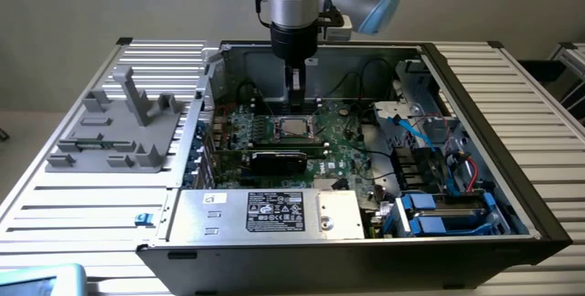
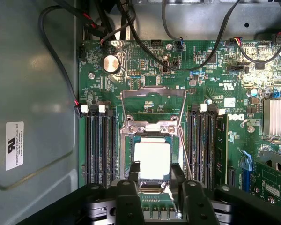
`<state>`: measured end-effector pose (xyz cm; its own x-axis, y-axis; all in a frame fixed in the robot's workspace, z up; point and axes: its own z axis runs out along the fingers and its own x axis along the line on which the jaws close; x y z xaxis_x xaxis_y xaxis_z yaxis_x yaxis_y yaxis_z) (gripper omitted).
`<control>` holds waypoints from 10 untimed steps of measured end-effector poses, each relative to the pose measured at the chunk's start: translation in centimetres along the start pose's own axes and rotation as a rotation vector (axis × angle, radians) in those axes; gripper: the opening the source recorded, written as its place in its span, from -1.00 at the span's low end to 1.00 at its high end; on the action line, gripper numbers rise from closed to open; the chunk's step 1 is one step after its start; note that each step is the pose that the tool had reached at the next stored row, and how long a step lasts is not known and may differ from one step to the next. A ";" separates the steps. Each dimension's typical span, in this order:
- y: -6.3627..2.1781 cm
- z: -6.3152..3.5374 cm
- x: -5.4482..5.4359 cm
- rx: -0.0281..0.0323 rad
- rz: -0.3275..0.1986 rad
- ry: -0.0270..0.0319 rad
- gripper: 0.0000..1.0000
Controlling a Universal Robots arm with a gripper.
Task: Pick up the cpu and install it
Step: 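Place the cpu into insertion slot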
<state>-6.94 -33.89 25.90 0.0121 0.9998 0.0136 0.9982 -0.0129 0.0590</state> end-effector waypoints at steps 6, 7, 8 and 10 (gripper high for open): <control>0.00 0.00 0.0 0.0000 0.000 0.0000 -0.73; 0.00 0.00 0.0 0.0000 0.000 0.0000 -0.78; 0.00 0.00 0.0 0.0000 0.000 0.0000 -0.78; -0.01 0.05 0.0 -0.0046 0.000 -0.0002 -0.78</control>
<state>-6.95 -33.89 25.85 0.0122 0.9998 0.0135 0.9979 -0.0130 0.0636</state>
